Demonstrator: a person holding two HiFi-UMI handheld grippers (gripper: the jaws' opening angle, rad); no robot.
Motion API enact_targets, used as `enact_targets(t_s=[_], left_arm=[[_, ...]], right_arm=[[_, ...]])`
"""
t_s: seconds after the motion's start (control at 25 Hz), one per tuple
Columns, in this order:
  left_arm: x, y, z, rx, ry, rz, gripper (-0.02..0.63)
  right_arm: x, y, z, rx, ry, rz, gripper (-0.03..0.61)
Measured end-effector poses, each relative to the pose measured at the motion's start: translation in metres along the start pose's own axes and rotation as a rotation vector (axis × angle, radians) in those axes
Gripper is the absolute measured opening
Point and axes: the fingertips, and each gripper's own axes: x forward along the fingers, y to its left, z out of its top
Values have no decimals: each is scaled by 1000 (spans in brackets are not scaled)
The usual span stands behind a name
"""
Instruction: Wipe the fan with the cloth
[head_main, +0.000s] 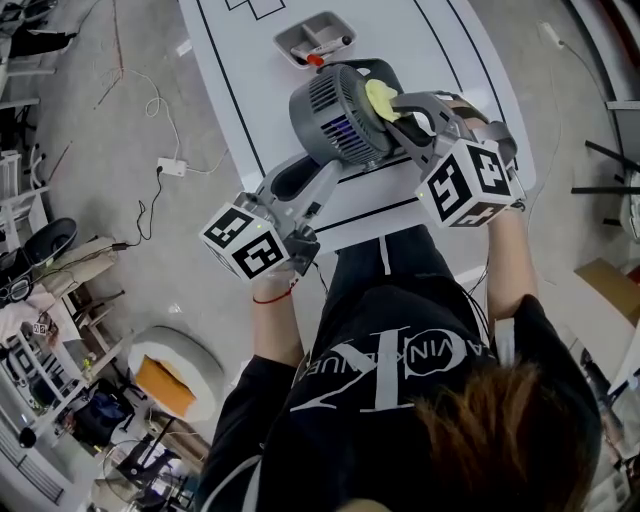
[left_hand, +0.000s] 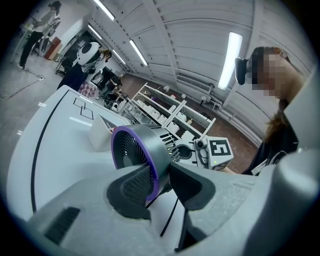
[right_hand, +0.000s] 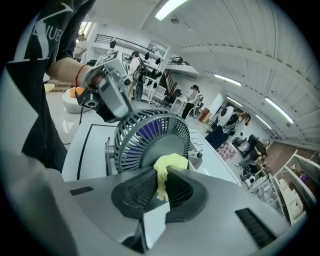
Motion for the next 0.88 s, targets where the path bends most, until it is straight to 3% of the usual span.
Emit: enact_targets(t_s=[0.32,0.88], left_arm=[[4,-7,3,7,-2,-28,121],[34,-28,6,6,-5,-82,98]], right_arm=[[-4,18,-20,-34,79,20,34],[-24,37,-42,8,115,13,34]])
